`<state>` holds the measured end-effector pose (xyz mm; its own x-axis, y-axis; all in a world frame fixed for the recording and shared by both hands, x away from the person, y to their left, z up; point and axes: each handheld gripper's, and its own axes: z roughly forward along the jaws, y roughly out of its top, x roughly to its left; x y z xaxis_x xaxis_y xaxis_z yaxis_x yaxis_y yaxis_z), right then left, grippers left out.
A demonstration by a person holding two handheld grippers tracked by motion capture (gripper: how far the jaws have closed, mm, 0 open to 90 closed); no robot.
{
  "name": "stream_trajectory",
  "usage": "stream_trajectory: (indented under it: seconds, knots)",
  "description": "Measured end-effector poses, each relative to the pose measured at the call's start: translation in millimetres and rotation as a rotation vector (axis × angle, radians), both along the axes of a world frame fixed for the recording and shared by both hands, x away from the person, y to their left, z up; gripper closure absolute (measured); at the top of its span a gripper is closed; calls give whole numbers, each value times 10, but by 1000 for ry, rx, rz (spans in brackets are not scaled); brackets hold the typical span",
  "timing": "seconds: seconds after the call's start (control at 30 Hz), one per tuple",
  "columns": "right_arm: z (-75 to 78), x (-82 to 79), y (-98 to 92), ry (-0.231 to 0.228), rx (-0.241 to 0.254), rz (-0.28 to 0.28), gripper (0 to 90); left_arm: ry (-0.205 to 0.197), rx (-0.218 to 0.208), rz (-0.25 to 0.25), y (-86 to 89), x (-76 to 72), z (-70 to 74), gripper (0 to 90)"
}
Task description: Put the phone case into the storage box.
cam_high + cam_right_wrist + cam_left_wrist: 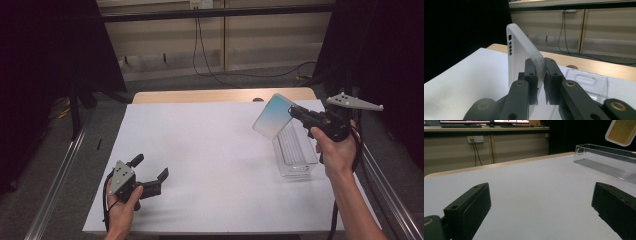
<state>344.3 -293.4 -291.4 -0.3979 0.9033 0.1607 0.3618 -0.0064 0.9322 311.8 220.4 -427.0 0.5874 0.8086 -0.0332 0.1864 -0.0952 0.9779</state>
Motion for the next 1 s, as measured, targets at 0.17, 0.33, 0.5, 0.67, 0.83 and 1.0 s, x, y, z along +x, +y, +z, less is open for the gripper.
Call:
stream_trajectory:
  seconds: [0.17, 0.33, 0.5, 0.67, 0.83, 1.0]
  knots:
    - [24, 70, -105, -13, -41, -11, 825, 6, 10, -8, -35, -8, -23, 24]
    - [51, 126, -181, -24, -82, -18, 825, 2, 10, -4, -33, 7, -27, 25]
    - [52, 193, -241, -22, -117, -15, 825, 0, -5, 5, -4, 14, -20, 25]
    - [49, 271, -287, -18, -157, -13, 825, -13, -10, 2, 38, 26, -8, 24]
    - [39, 364, -333, -22, -201, -1, 825, -4, -16, 5, 42, 24, -20, 23]
    - [-21, 453, -379, -24, -243, -1, 825, -5, -17, 4, 31, 30, -23, 23]
